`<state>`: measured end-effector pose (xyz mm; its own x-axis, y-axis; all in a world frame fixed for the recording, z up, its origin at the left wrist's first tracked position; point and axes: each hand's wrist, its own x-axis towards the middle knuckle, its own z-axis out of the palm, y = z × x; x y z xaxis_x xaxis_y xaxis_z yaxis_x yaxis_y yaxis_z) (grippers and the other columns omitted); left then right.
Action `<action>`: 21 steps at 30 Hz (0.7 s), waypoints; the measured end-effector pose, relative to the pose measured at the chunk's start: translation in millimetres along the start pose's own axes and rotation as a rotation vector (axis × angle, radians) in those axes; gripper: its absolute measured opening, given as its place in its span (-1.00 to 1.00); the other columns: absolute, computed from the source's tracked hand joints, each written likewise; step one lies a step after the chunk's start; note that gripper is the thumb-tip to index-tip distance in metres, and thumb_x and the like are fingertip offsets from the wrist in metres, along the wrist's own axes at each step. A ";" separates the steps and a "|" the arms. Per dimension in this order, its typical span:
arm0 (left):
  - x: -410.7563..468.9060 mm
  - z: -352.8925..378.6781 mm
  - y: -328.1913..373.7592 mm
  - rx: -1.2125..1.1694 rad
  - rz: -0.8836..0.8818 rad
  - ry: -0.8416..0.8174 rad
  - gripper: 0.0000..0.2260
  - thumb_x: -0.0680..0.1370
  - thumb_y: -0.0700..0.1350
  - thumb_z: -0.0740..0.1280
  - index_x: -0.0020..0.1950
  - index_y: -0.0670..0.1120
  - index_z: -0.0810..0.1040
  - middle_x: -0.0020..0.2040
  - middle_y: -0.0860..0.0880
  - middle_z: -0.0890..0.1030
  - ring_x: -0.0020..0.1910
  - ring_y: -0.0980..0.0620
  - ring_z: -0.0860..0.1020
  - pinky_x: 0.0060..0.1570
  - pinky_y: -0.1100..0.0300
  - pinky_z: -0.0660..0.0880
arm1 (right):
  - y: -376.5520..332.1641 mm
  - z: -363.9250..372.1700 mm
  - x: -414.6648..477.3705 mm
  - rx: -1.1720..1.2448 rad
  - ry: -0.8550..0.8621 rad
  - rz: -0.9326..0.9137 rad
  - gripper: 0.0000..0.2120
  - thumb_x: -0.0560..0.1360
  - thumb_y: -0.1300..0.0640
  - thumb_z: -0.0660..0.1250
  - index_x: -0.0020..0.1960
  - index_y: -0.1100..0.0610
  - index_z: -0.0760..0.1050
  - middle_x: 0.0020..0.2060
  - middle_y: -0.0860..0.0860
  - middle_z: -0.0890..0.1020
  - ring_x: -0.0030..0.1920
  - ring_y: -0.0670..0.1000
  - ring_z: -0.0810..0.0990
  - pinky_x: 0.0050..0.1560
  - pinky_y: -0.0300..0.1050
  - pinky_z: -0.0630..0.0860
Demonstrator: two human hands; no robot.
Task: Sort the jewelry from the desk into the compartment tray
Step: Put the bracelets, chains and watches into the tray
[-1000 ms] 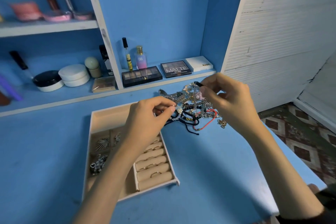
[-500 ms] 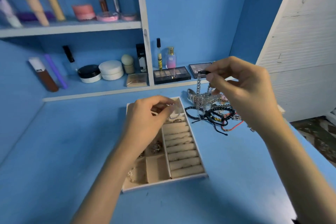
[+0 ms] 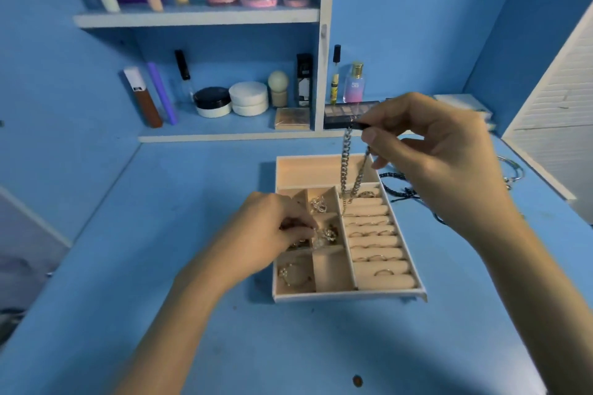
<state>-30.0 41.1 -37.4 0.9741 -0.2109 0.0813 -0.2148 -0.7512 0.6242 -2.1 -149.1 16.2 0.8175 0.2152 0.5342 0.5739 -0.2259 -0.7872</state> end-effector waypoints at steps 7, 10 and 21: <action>-11.5 -6.1 -6.6 0.180 0.015 -0.137 -0.92 0.45 -0.15 0.40 -0.11 0.00 0.67 -0.23 0.10 0.63 -0.27 0.19 0.53 -0.22 0.33 0.42 | -10.9 11.2 -6.9 -0.003 -0.066 0.005 -0.90 0.46 0.28 0.37 -0.09 0.11 0.59 -0.28 0.03 0.62 -0.30 0.02 0.60 -0.25 -0.08 0.61; -14.5 -8.8 -2.1 0.187 -0.002 -0.168 -0.92 0.44 -0.13 0.41 -0.10 0.00 0.67 -0.17 0.07 0.66 -0.20 0.15 0.57 -0.11 0.21 0.50 | -14.9 14.2 -10.4 -0.015 -0.087 -0.010 -0.91 0.44 0.24 0.38 -0.11 0.07 0.59 -0.29 0.00 0.62 -0.31 0.03 0.60 -0.23 0.01 0.59; -17.2 -6.1 1.8 0.176 -0.052 -0.229 -0.93 0.41 -0.16 0.44 -0.16 0.00 0.65 -0.30 0.13 0.65 -0.31 0.26 0.53 -0.22 0.36 0.46 | -14.9 14.9 -32.4 -0.012 -0.213 0.053 -0.94 0.38 0.20 0.35 -0.17 0.08 0.57 -0.33 0.02 0.62 -0.30 0.01 0.58 -0.29 -0.04 0.58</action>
<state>-46.7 47.2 -33.0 0.9471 -0.2902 -0.1368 -0.1938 -0.8573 0.4770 -37.8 -138.5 6.0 0.8186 0.3980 0.4141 0.5319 -0.2534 -0.8080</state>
